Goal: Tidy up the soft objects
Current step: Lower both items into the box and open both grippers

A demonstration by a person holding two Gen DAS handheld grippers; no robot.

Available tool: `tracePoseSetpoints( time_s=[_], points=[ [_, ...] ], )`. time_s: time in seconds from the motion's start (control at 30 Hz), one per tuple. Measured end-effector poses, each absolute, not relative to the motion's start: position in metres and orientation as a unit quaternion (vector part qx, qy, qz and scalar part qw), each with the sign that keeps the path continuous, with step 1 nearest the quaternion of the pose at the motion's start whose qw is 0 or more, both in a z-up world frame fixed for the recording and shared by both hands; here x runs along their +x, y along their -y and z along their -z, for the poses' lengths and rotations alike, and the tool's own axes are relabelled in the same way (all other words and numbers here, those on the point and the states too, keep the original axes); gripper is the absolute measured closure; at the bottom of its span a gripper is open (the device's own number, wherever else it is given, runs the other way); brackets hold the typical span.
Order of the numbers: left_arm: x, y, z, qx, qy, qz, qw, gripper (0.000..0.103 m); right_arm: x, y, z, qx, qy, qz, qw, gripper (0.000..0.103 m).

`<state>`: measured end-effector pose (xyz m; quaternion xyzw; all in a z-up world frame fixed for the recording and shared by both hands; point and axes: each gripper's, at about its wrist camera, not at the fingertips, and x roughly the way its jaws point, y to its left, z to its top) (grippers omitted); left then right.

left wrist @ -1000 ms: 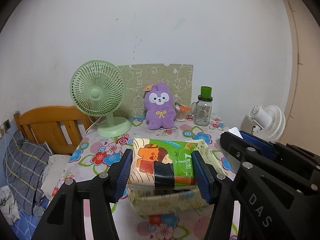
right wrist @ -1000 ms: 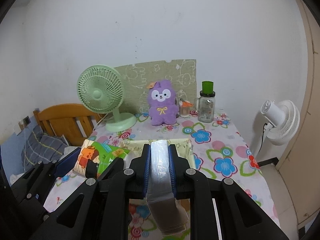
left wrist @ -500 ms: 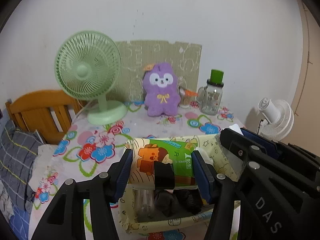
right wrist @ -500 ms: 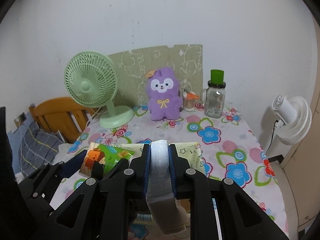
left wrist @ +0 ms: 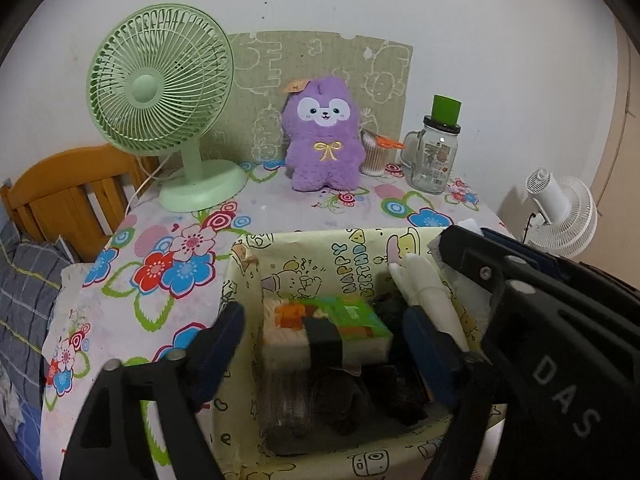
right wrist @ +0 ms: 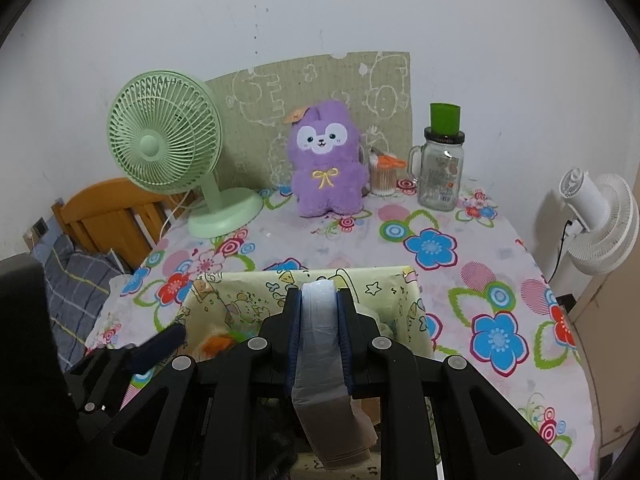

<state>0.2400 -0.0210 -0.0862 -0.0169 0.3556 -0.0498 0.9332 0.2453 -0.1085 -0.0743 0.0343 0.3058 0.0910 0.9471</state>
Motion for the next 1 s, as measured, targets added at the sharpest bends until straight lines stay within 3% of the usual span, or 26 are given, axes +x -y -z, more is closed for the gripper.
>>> tracePoseSetpoints(
  time_s=[0.7, 0.73, 0.8, 0.83, 0.87, 1.0],
  points=[
    [0.243, 0.012, 0.088, -0.004, -0.370, 0.025, 0.929, 0.010, 0.268, 0.097, 0.093, 0.043, -0.341, -0.122, 0.931, 0.079],
    [0.243, 0.012, 0.089, -0.004, -0.371, 0.024, 0.928, 0.009, 0.269, 0.096, 0.095, 0.041, -0.345, -0.122, 0.930, 0.076],
    [0.243, 0.012, 0.090, -0.003, -0.371, 0.022, 0.928, 0.007, 0.269, 0.096, 0.097, 0.035, -0.353, -0.112, 0.928, 0.059],
    [0.243, 0.013, 0.090, -0.003, -0.370, 0.023, 0.929, 0.006, 0.268, 0.096, 0.097, 0.031, -0.353, -0.106, 0.929, 0.040],
    [0.243, 0.014, 0.090, -0.002, -0.370, 0.024, 0.929, 0.006, 0.267, 0.097, 0.096, 0.029, -0.349, -0.101, 0.931, 0.029],
    [0.239, 0.016, 0.088, 0.002, -0.367, 0.023, 0.930, 0.003, 0.260, 0.099, 0.092, 0.012, -0.343, -0.083, 0.935, 0.025]
  ],
)
